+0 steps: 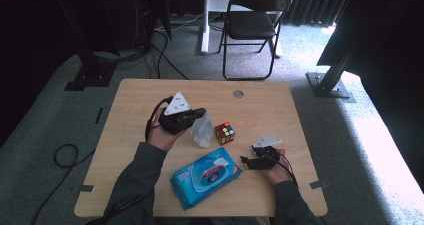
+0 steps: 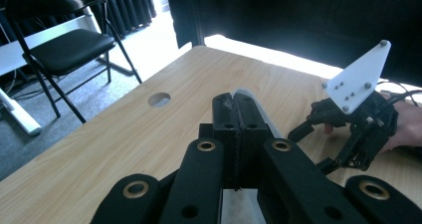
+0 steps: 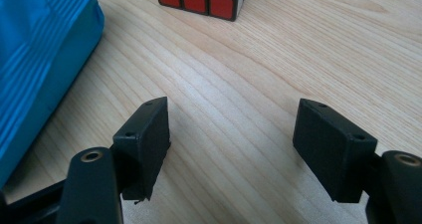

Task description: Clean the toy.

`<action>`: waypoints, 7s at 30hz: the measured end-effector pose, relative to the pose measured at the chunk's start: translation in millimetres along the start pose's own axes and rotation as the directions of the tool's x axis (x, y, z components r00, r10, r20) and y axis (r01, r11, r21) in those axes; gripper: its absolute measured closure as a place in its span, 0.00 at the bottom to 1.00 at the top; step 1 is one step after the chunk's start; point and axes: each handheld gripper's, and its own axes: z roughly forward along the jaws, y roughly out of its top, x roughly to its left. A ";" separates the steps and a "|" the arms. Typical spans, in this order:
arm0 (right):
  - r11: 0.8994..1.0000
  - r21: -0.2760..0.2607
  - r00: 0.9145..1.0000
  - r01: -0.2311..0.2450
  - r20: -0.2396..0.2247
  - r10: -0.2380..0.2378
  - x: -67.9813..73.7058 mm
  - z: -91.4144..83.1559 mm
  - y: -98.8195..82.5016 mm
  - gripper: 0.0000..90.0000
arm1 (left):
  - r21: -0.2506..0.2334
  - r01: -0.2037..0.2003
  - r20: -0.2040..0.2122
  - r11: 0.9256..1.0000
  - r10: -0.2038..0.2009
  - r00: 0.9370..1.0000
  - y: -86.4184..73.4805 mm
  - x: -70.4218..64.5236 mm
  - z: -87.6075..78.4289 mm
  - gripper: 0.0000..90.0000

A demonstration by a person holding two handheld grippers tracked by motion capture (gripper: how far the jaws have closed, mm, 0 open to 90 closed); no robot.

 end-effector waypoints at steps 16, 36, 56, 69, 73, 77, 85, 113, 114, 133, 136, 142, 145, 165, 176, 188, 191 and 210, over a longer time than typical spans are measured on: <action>1.000 -0.001 1.000 0.002 -0.001 -0.002 -0.3 0.1 -0.1 0.33 | 0.007 0.041 0.024 0.999 -0.041 0.999 4.6 9.6 21.6 1.00; 1.000 -0.004 1.000 0.002 -0.004 -0.002 -0.5 0.3 -0.3 0.33 | -0.046 0.045 0.046 0.998 -0.043 0.998 30.6 12.8 40.7 1.00; 1.000 -0.005 1.000 0.006 -0.005 -0.006 -0.9 0.4 -0.4 0.33 | 0.114 0.122 0.126 0.986 -0.136 0.983 -19.0 13.1 102.4 0.99; 1.000 -0.004 1.000 0.004 -0.004 -0.004 -0.6 0.3 -0.4 0.33 | 0.262 0.147 0.016 0.954 -0.157 0.988 -64.1 21.7 107.6 0.99; 1.000 -0.003 1.000 0.004 -0.004 -0.004 -0.6 0.4 -0.3 0.33 | 0.337 0.164 -0.031 0.927 -0.163 0.986 -81.4 25.5 115.8 0.97; 1.000 -0.004 1.000 0.004 -0.004 -0.004 -0.6 0.4 -0.4 0.33 | 0.391 0.163 -0.063 0.906 -0.150 0.987 -93.2 25.9 125.5 0.90; 1.000 -0.004 1.000 0.004 -0.005 -0.004 -0.6 0.4 -0.4 0.33 | 0.423 0.182 -0.095 0.888 -0.156 0.983 -103.9 27.3 141.5 0.53; 1.000 0.007 1.000 -0.008 0.004 0.008 2.2 4.4 3.3 0.27 | 0.498 0.144 -0.024 0.855 -0.153 0.988 -107.5 33.6 157.8 0.66; 1.000 0.009 1.000 -0.012 0.003 0.012 3.9 5.5 5.1 0.28 | 0.494 0.150 -0.024 0.857 -0.159 0.987 -108.0 33.6 157.5 0.72; 0.990 -0.104 0.996 -0.092 -0.026 0.089 11.7 26.8 52.7 0.19 | 0.480 0.160 -0.023 0.863 -0.170 0.985 -110.4 30.6 152.2 0.95; 0.988 -0.119 0.995 -0.100 -0.029 0.097 11.7 31.1 57.5 0.19 | 0.468 0.170 -0.028 0.867 -0.178 0.984 -111.4 30.5 149.3 0.95; 0.986 -0.115 0.992 -0.123 -0.025 0.121 14.1 43.0 60.5 0.18 | 0.458 0.179 -0.034 0.871 -0.184 0.982 -111.6 32.6 143.9 0.95; 0.985 -0.112 0.991 -0.132 -0.030 0.130 14.8 47.1 61.7 0.19 | 0.443 0.186 -0.038 0.877 -0.189 0.981 -109.5 34.2 139.9 0.95; 0.989 -0.107 0.995 -0.101 -0.024 0.099 13.8 58.0 71.5 0.30 | 0.405 0.180 -0.035 0.896 -0.182 0.983 -98.2 37.2 129.9 0.95; 0.989 -0.105 0.994 -0.108 -0.021 0.106 11.5 60.5 70.9 0.29 | 0.390 0.178 -0.031 0.903 -0.181 0.983 -93.5 37.2 128.8 0.95; 0.991 -0.112 0.997 -0.077 -0.016 0.075 7.7 58.1 69.6 0.38 | 0.387 0.178 -0.029 0.905 -0.182 0.983 -93.0 38.5 127.4 0.95; 0.991 -0.119 0.999 -0.054 -0.013 0.053 8.6 57.7 69.2 0.38 | 0.386 0.175 -0.028 0.906 -0.178 0.984 -92.0 38.7 127.1 0.95; 0.990 -0.136 0.999 0.029 -0.016 -0.031 17.6 53.5 70.6 0.38 | 0.342 0.148 -0.010 0.928 -0.154 0.988 -72.8 36.1 120.1 0.95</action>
